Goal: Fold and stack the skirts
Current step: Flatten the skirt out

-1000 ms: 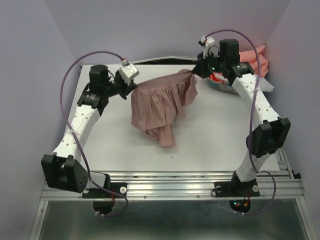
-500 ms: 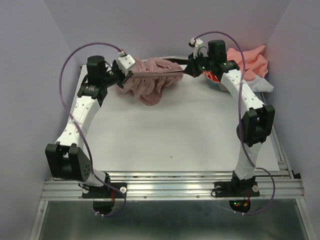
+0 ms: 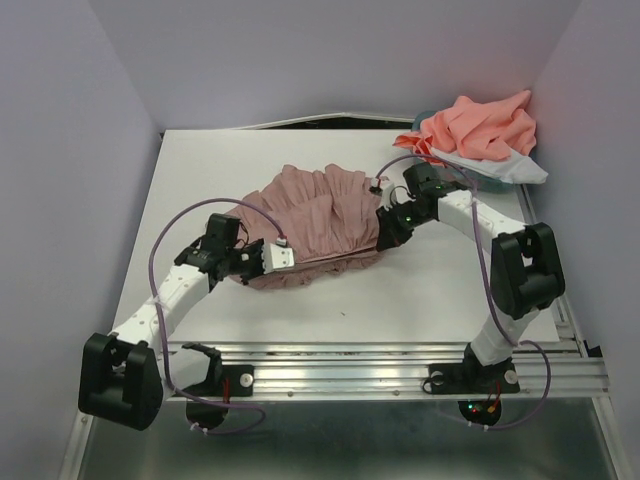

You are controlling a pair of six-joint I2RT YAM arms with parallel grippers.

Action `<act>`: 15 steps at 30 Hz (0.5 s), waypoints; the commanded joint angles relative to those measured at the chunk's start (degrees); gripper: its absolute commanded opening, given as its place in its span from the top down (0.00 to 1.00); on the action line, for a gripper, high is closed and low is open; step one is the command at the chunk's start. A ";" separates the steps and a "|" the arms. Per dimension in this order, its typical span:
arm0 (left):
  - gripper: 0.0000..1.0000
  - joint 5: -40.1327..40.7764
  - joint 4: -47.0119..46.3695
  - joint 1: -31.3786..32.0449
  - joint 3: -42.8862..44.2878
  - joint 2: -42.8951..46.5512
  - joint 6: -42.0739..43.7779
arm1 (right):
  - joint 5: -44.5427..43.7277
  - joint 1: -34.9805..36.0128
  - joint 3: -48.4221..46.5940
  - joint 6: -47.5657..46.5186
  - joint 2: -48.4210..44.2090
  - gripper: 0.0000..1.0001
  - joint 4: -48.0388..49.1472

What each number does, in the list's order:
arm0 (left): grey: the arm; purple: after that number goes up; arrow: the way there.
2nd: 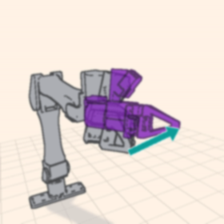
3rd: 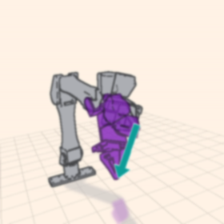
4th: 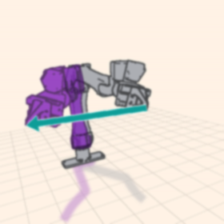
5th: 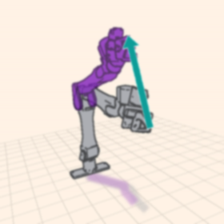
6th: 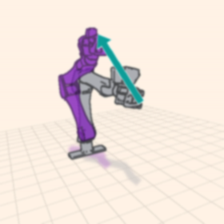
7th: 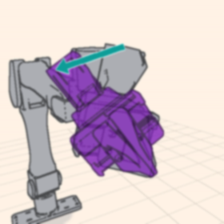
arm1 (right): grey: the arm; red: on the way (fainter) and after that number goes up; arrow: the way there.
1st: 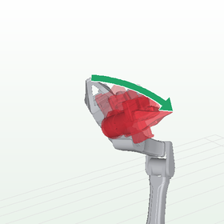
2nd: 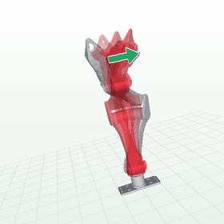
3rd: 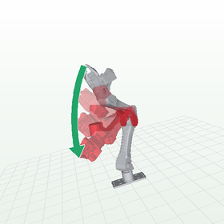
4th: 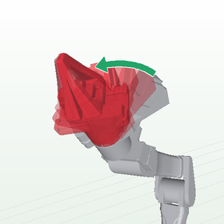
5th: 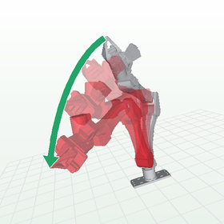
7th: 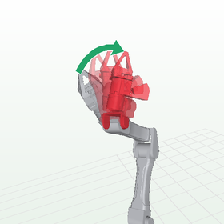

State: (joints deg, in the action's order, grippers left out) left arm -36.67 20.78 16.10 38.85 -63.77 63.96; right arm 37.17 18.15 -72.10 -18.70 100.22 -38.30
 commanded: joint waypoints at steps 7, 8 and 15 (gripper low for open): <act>0.46 -3.15 6.56 0.34 1.84 2.77 2.48 | 1.50 0.04 2.04 -1.69 -4.86 0.99 -0.81; 0.42 -2.63 6.04 0.42 1.93 2.86 2.31 | 1.68 0.04 2.22 -1.52 -5.04 0.99 -0.63; 0.34 -2.36 5.69 2.79 3.52 2.16 0.82 | 1.77 0.57 3.10 -1.34 -5.65 0.99 -0.63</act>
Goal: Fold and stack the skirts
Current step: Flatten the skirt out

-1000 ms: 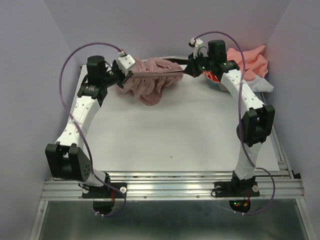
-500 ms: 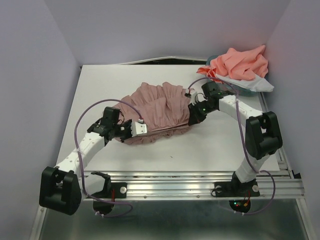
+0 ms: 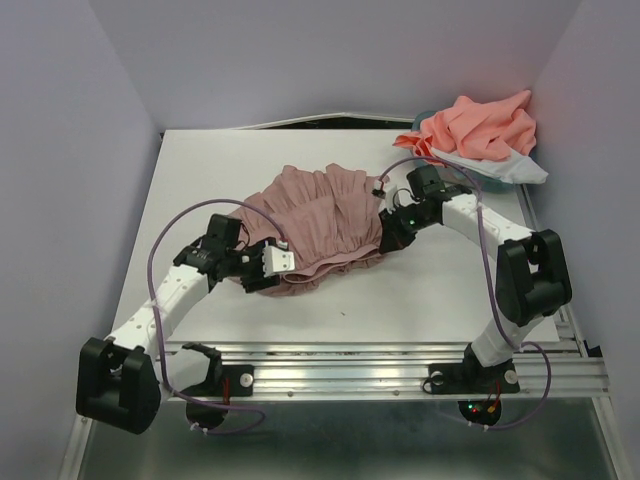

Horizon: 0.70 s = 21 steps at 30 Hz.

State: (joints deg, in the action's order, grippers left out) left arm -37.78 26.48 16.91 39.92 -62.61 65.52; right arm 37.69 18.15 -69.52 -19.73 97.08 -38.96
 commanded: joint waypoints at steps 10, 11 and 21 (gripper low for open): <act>0.41 5.26 -7.76 12.45 -0.11 -3.83 -1.88 | -0.16 0.57 0.96 -0.84 -3.82 0.99 -1.20; 0.47 5.70 -7.85 12.71 0.41 -4.97 -1.97 | -0.34 0.57 0.70 -1.01 -4.00 0.99 -1.47; 0.92 7.46 -2.75 12.98 3.14 -5.33 -0.56 | -0.25 0.57 -4.83 -0.66 -4.97 0.99 -4.28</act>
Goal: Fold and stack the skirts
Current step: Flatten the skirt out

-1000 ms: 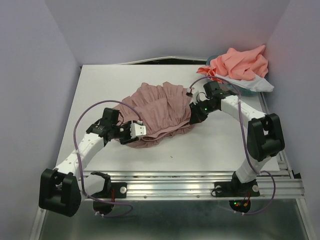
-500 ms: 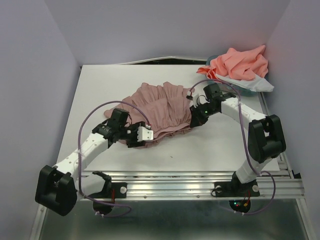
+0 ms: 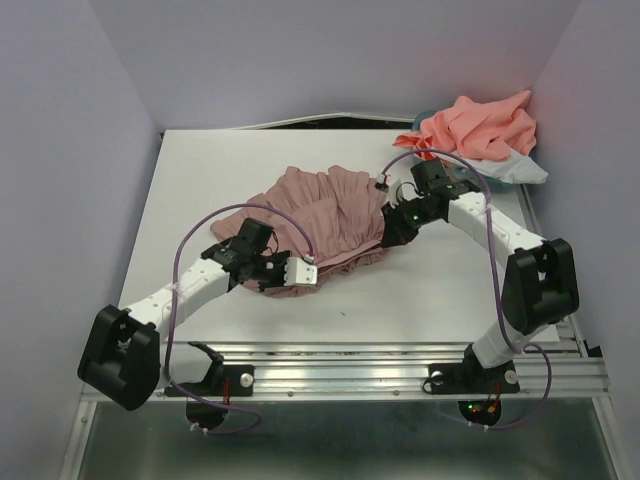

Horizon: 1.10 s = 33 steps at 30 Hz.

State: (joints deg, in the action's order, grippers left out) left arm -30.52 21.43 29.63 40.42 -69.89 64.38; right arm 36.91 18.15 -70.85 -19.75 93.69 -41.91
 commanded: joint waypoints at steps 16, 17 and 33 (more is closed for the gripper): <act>1.00 1.25 -14.04 -16.88 30.49 -6.13 -28.51 | -9.39 -1.01 -41.88 8.31 15.60 0.99 5.52; 1.00 1.78 -14.92 -16.88 33.03 -7.53 -29.04 | -9.92 -1.01 -45.74 8.76 18.08 0.99 5.44; 1.00 19.27 -40.23 -23.03 82.69 -46.56 -38.80 | -34.08 -4.44 -73.82 19.57 42.02 0.99 54.44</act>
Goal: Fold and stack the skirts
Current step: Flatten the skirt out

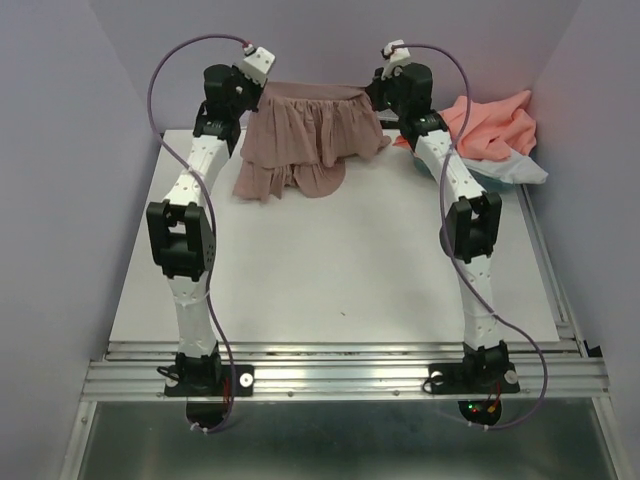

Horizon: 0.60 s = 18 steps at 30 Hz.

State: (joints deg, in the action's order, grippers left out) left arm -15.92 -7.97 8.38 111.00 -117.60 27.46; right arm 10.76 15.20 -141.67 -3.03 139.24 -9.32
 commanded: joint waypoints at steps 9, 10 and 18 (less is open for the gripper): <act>1.00 -1.64 -22.79 -2.58 -6.26 11.40 6.19 | -0.86 -2.11 7.84 4.35 -8.98 0.99 31.12; 1.00 -2.53 -23.32 -2.49 -9.72 12.47 7.68 | 1.17 -2.11 11.29 4.35 -9.94 0.99 31.03; 1.00 -6.22 -24.55 -0.30 -51.02 21.70 23.68 | 16.29 -1.58 48.38 -3.20 -18.99 0.99 26.73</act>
State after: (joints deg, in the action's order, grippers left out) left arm -21.63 -30.89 7.90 71.22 -98.45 41.91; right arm 20.73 14.79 -107.57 -0.89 123.24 18.76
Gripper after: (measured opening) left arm 0.022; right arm 0.012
